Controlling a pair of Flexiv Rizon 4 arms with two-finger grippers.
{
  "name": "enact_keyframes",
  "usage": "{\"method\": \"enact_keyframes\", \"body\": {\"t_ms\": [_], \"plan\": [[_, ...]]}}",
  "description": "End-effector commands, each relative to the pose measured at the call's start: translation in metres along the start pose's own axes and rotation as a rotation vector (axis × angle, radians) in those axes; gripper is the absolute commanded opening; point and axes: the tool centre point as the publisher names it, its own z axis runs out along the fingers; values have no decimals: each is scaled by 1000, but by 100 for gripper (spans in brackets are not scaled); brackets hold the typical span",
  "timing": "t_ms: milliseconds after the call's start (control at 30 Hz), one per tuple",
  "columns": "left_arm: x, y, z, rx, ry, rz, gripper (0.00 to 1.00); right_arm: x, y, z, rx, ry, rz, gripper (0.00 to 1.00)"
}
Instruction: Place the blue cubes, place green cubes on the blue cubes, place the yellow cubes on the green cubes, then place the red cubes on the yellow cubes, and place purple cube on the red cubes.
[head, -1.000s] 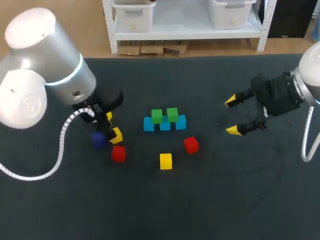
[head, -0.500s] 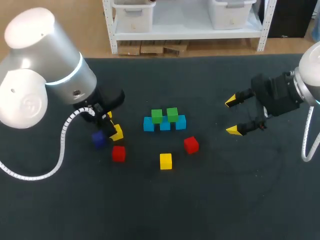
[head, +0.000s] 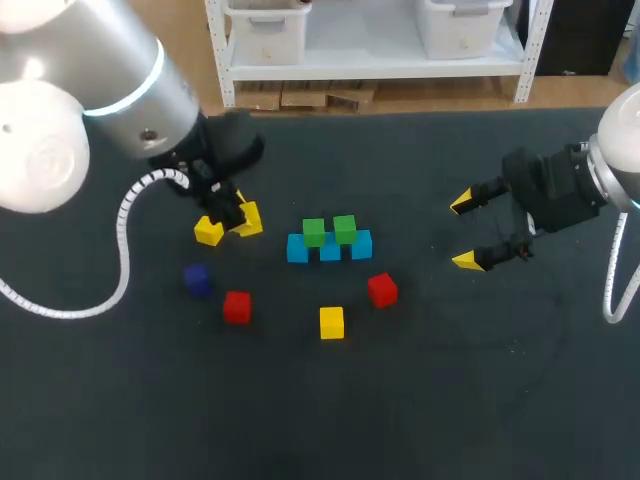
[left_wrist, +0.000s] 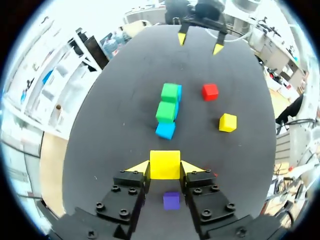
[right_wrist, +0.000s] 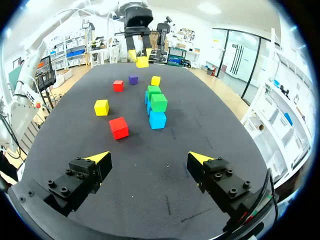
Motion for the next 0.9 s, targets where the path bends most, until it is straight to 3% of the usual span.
{"method": "enact_keyframes", "body": {"t_ms": [33, 300, 900], "plan": [[-15, 2, -3, 25, -4, 46, 0, 1, 0, 0, 1, -3, -1, 100], [-40, -1, 10, 63, -28, 134, 0, 1, 0, 0, 1, -3, -1, 100], [-75, 4, 34, 121, -59, 207, 0, 1, 0, 0, 1, -3, -1, 100]]}}
